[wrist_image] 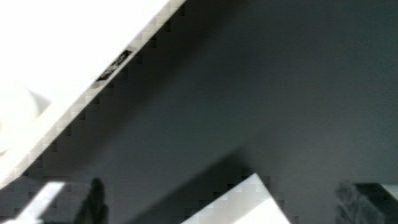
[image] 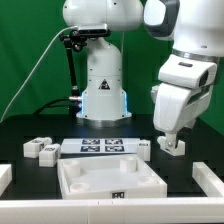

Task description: Assemble one leg

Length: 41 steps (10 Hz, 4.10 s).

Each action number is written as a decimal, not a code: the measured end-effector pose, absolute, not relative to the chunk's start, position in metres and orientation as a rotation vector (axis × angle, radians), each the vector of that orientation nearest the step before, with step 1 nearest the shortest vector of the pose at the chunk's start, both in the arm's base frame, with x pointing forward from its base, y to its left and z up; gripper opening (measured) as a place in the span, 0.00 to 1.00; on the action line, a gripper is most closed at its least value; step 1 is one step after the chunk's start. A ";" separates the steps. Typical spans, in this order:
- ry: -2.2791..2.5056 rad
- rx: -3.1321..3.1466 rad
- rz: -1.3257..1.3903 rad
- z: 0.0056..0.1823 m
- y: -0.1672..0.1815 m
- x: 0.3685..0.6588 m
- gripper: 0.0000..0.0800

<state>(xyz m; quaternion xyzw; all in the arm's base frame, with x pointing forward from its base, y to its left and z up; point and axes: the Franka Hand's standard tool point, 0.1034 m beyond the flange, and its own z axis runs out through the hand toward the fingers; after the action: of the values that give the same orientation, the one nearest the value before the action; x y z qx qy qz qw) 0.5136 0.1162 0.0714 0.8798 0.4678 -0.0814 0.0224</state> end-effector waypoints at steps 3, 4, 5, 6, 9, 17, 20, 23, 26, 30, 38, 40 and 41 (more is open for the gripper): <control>1.449 2.725 -0.252 0.071 0.116 0.514 0.81; 1.448 2.726 -0.253 0.071 0.116 0.513 0.81; 1.449 2.726 -0.253 0.071 0.116 0.513 0.81; 1.563 2.671 -0.225 0.069 0.110 0.512 0.81; 1.946 2.426 -0.102 0.058 0.051 0.494 0.81; 2.211 2.160 -0.020 0.046 0.008 0.482 0.81; 2.279 2.080 -0.013 0.032 -0.011 0.469 0.81; 2.343 2.035 -0.024 0.009 -0.020 0.463 0.81; 2.341 2.029 -0.010 0.006 -0.019 0.466 0.81; 2.341 2.030 -0.011 0.006 -0.019 0.466 0.28; 2.246 2.144 0.006 0.006 0.016 0.466 0.07; 2.187 2.204 0.014 0.006 0.055 0.467 0.07; 2.185 2.204 0.015 0.006 0.069 0.471 0.07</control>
Offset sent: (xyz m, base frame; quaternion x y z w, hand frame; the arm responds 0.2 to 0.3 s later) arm 0.0000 0.0000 0.0000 0.0000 0.0000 0.0000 1.0000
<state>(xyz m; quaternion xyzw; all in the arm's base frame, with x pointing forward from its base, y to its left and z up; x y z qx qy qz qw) 0.4711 0.0691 0.0061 0.7100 0.7039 0.0048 0.0191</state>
